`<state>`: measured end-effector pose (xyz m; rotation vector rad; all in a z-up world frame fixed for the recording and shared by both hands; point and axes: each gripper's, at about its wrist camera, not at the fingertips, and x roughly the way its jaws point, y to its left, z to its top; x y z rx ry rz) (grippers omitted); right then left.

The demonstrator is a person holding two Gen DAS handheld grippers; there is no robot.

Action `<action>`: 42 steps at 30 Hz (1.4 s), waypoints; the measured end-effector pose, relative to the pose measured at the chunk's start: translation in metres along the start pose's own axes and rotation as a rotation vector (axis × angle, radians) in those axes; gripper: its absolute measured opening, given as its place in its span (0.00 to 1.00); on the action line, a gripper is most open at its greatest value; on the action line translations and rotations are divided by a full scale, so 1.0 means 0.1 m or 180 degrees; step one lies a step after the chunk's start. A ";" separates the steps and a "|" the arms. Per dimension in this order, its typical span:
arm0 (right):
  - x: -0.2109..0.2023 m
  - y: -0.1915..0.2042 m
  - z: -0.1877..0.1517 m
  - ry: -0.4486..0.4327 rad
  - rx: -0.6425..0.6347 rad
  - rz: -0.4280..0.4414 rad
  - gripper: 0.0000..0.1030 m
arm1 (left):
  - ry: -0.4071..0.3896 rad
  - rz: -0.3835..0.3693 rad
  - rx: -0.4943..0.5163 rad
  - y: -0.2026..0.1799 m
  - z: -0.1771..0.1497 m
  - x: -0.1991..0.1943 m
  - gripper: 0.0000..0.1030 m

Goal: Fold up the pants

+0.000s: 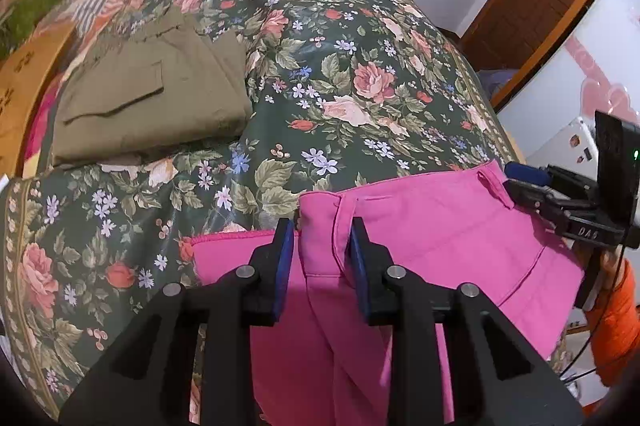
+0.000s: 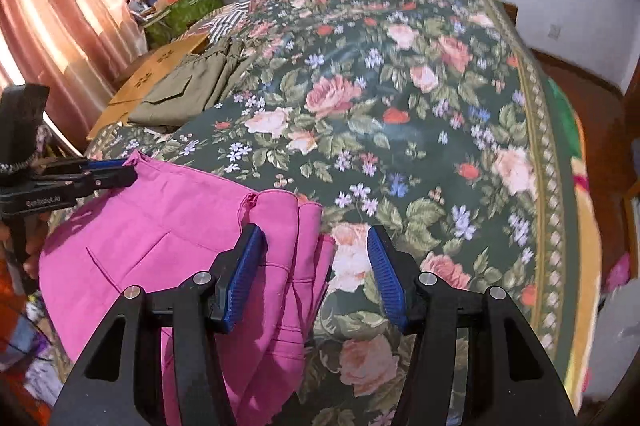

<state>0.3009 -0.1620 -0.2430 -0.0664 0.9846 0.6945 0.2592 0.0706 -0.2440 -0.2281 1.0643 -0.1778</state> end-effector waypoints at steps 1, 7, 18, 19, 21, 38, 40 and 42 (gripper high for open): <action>-0.01 0.01 0.00 0.0001 -0.0011 -0.0007 0.50 | -0.0001 -0.0003 -0.0024 0.02 0.01 -0.04 0.27; -0.26 0.10 -0.01 -0.0098 -0.0090 -0.0129 0.50 | -0.0141 0.0028 0.0012 0.02 -0.01 -0.45 0.32; -0.45 0.43 -0.26 -0.0059 -0.0275 0.0017 0.53 | 0.0007 -0.0239 -0.0248 0.19 -0.64 -0.70 0.39; -0.41 0.43 -0.29 -0.0016 -0.0267 0.0028 0.53 | 0.0037 -0.0237 -0.0254 0.18 -0.69 -0.68 0.39; -0.31 0.42 -0.35 0.0071 -0.0210 0.0039 0.53 | 0.0066 -0.0171 -0.0233 0.16 -0.76 -0.64 0.39; -0.40 0.41 -0.39 0.0025 -0.0094 -0.0010 0.54 | -0.0044 0.0265 -0.0284 0.42 -0.86 -0.83 0.48; -0.45 0.43 -0.36 -0.0012 -0.0125 -0.0021 0.57 | -0.0098 0.0200 -0.0267 0.34 -0.80 -0.85 0.65; -0.50 0.44 -0.32 -0.0056 -0.0161 -0.0034 0.63 | -0.0160 0.0071 -0.0273 0.25 -0.72 -0.84 0.71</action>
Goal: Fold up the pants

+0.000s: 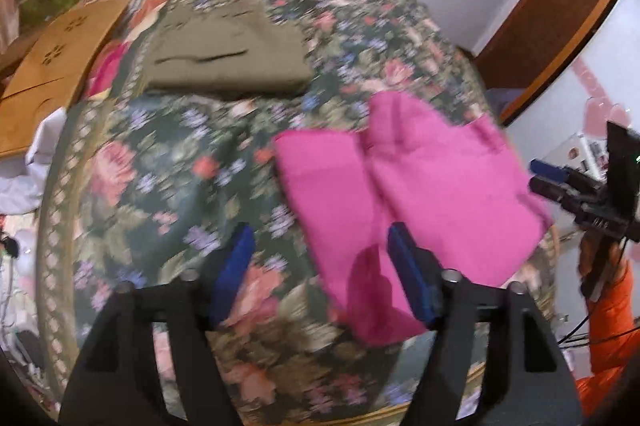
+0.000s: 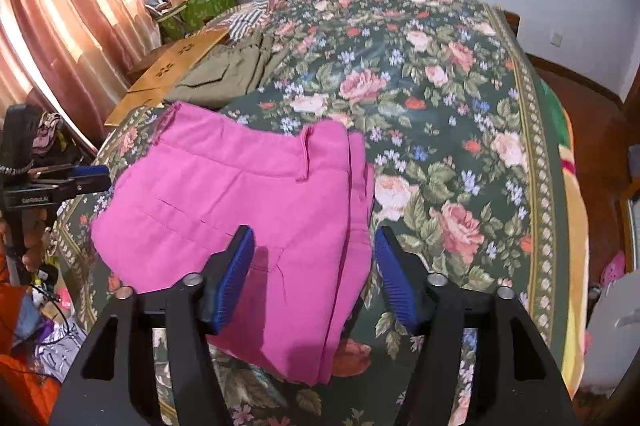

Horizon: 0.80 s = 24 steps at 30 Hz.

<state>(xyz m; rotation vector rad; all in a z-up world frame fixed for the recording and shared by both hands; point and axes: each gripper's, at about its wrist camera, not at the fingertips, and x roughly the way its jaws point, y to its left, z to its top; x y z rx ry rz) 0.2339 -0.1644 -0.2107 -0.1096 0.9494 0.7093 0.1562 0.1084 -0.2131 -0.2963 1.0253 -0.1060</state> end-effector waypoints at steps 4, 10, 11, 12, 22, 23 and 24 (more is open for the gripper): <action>-0.03 -0.01 0.05 0.0004 0.0023 0.0096 0.71 | 0.0056 -0.0308 -0.0085 -0.11 0.09 0.16 0.87; 0.18 -0.08 -0.03 0.0292 0.0141 0.0183 0.71 | 0.0271 -0.0427 -0.0199 -0.10 0.07 0.47 0.88; 0.23 -0.10 -0.06 0.0334 0.0147 0.0201 0.73 | 0.0314 -0.0457 -0.0239 -0.07 0.04 0.51 0.88; 0.25 -0.12 -0.07 0.0347 0.0171 0.0241 0.75 | 0.0348 -0.0483 -0.0275 -0.05 0.03 0.54 0.88; 0.46 -0.26 -0.04 0.0434 0.0328 0.0571 0.81 | 0.0401 -0.0757 -0.0421 -0.02 0.09 0.80 0.93; 0.46 -0.25 -0.03 0.0437 0.0308 0.0590 0.81 | 0.0403 -0.0762 -0.0410 -0.03 0.11 0.81 0.93; 0.47 -0.25 -0.02 0.0435 0.0295 0.0604 0.81 | 0.0405 -0.0770 -0.0387 -0.05 0.13 0.82 0.93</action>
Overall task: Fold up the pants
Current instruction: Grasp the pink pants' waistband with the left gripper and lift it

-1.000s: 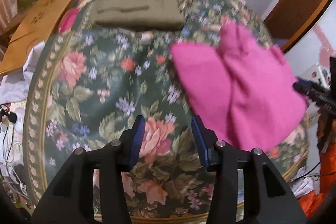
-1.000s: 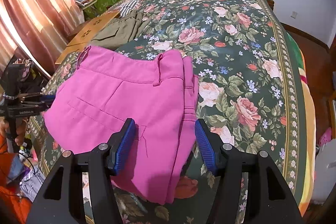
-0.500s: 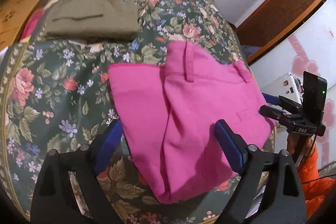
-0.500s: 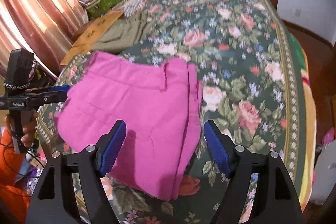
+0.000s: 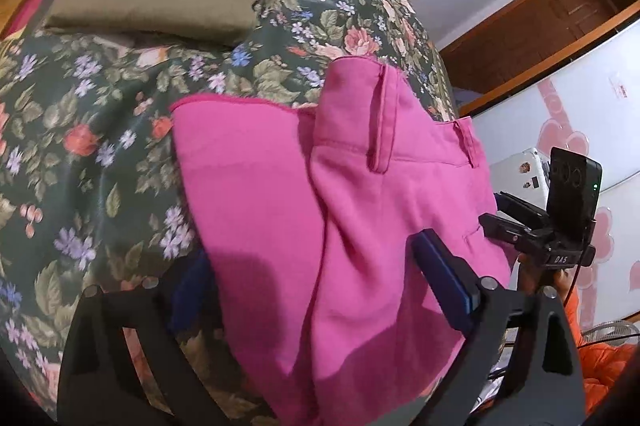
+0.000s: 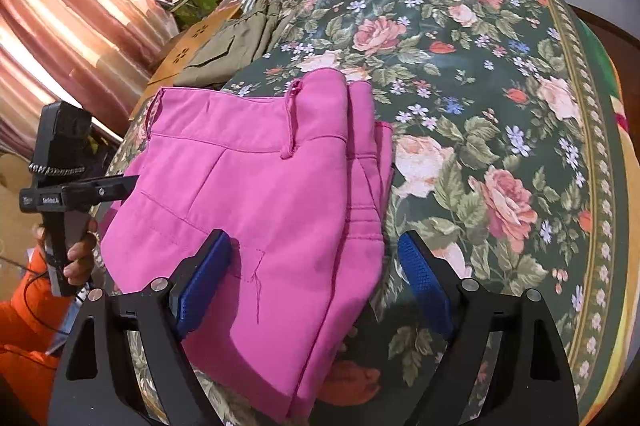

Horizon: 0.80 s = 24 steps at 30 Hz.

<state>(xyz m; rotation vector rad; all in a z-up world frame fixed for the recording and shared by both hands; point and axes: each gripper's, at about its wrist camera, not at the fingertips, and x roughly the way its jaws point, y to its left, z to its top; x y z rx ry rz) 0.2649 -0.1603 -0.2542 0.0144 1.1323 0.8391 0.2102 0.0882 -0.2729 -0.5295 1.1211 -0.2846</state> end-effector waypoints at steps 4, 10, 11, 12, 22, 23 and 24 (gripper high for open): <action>0.04 0.03 0.04 -0.0013 -0.0046 0.0071 0.76 | 0.0001 0.0008 0.0111 -0.08 0.05 0.02 0.87; 0.05 0.05 0.09 -0.0052 -0.0070 0.0111 0.56 | 0.0018 0.0045 0.0252 -0.19 0.07 -0.04 0.66; 0.04 0.07 0.09 -0.0073 -0.0097 0.0094 0.48 | 0.0007 0.0055 0.0281 -0.21 0.07 -0.05 0.63; 0.02 0.09 0.09 -0.0090 -0.0125 0.0087 0.46 | 0.0001 0.0044 0.0304 -0.23 0.05 -0.07 0.57; -0.18 0.31 0.07 -0.0287 -0.0380 -0.0028 0.22 | -0.0234 0.0348 0.0718 -0.57 0.00 -0.27 0.31; -0.19 0.33 0.08 -0.0304 -0.0393 -0.0037 0.21 | -0.0284 0.0392 0.0788 -0.62 -0.01 -0.31 0.31; -0.21 0.35 0.08 -0.0322 -0.0408 -0.0049 0.21 | -0.0318 0.0411 0.0833 -0.66 -0.01 -0.34 0.30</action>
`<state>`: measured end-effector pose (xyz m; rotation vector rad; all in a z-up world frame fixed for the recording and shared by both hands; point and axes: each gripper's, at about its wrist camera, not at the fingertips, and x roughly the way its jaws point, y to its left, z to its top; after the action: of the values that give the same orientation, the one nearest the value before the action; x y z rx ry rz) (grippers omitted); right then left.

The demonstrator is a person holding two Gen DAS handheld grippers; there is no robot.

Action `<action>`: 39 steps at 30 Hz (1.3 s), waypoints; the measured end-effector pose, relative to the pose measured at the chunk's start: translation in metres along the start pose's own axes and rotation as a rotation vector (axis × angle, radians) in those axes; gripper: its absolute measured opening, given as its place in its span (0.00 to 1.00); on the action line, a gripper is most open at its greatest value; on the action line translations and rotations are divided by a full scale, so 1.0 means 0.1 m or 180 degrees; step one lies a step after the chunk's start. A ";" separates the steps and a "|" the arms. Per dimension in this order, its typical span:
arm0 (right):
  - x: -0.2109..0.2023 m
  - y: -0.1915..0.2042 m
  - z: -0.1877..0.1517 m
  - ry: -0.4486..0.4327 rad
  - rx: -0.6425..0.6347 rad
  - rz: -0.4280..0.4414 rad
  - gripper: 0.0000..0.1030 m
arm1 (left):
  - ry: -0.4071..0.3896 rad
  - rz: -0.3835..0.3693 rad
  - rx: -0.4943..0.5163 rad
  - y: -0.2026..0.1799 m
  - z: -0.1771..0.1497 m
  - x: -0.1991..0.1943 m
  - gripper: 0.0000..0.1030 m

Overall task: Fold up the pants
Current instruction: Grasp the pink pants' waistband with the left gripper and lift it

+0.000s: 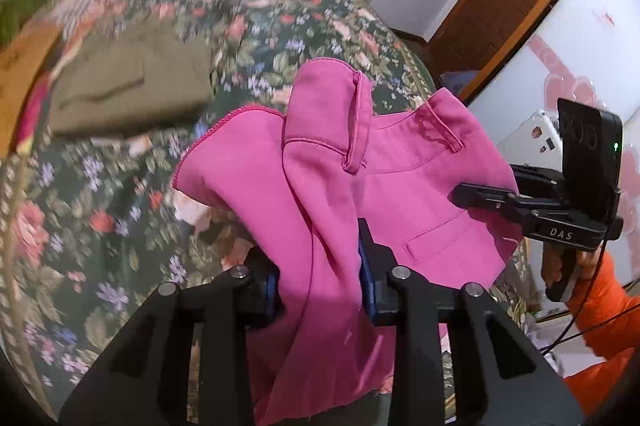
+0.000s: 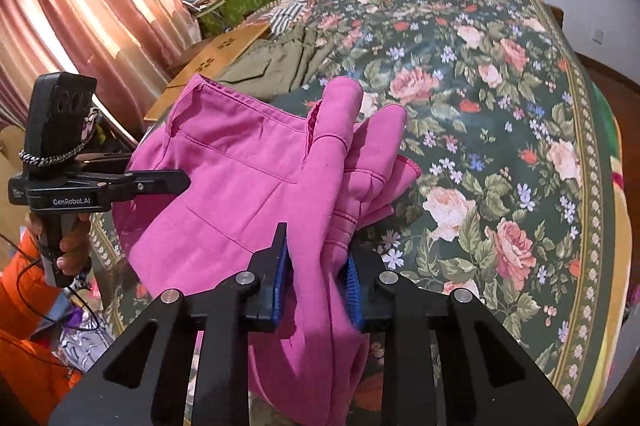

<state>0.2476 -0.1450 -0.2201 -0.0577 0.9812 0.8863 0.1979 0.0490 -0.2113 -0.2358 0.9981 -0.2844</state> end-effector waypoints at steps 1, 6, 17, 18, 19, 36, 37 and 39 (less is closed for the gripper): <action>-0.03 0.02 0.01 -0.0028 -0.0009 -0.0011 0.21 | -0.0033 0.0009 0.0030 -0.03 0.01 -0.04 0.30; -0.14 0.09 0.08 -0.0164 -0.0020 -0.0022 0.21 | -0.0233 0.0035 0.0112 -0.08 0.10 -0.27 0.30; -0.33 0.37 0.52 -0.0541 -0.0235 -0.0014 0.21 | -0.0648 0.0143 0.0073 0.13 0.41 -0.65 0.30; -0.33 0.39 0.57 -0.0571 -0.0254 -0.0005 0.21 | -0.0685 0.0158 0.0065 0.16 0.45 -0.69 0.30; -0.32 0.41 0.63 -0.0601 -0.0274 0.0002 0.21 | -0.0727 0.0182 0.0057 0.22 0.50 -0.73 0.30; 0.33 0.73 1.70 -0.0757 -0.0612 0.0157 0.21 | -0.0925 0.0478 -0.0169 1.38 1.22 -0.76 0.30; 0.39 0.75 1.75 -0.0755 -0.0628 0.0157 0.21 | -0.0916 0.0493 -0.0186 1.46 1.27 -0.72 0.30; 0.51 0.76 1.86 -0.0749 -0.0631 0.0169 0.21 | -0.0901 0.0501 -0.0215 1.60 1.34 -0.66 0.30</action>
<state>0.3389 0.0145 -0.1242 -0.0940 0.6765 1.0127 0.2988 0.2298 -0.1409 -0.2497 0.7417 -0.0707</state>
